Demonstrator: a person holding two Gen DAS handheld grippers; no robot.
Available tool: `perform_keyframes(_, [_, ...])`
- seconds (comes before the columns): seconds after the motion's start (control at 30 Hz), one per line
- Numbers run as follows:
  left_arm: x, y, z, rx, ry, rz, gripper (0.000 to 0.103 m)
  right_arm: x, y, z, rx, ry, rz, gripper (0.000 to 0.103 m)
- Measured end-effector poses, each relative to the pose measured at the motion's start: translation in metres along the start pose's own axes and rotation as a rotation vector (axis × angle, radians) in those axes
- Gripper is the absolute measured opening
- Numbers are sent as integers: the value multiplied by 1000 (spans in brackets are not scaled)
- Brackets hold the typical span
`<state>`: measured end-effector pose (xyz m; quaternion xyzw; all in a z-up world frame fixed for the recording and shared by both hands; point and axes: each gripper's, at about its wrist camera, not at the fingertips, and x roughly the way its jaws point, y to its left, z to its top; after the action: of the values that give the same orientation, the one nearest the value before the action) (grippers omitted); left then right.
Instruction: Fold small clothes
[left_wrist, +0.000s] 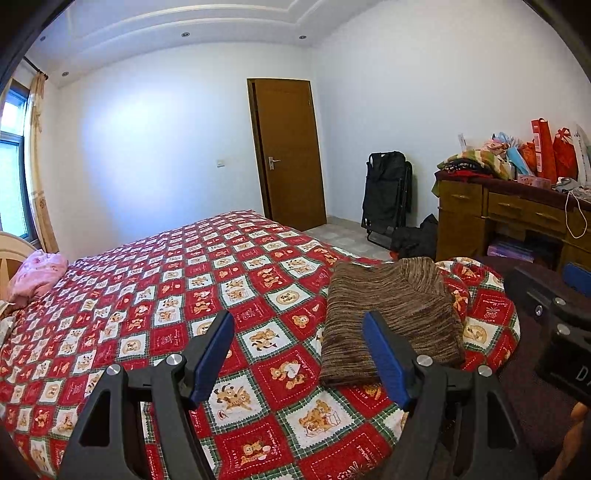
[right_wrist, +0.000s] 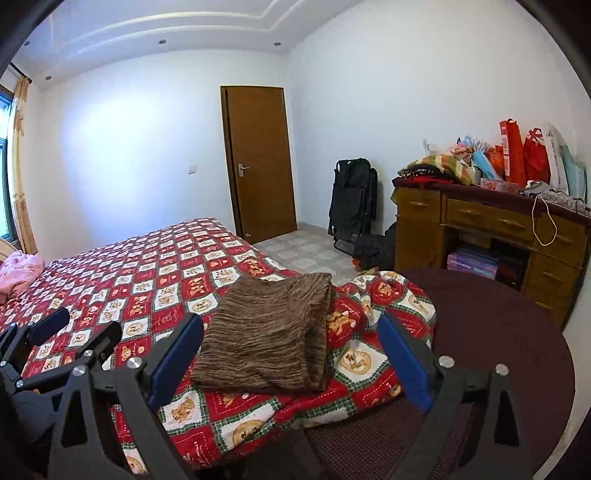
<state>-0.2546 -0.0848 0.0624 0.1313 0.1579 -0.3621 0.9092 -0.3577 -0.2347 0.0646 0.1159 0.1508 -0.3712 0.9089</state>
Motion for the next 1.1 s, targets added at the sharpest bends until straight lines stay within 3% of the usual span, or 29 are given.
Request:
perform_keyframes(0.67, [13,-3,-6,17,60,-6,73,-1,-5,1,6,10,-6,98])
perform_keyframes(1.1, [16,-3,-6,28,53,23,73,3,-8,0,8,23,-4,98])
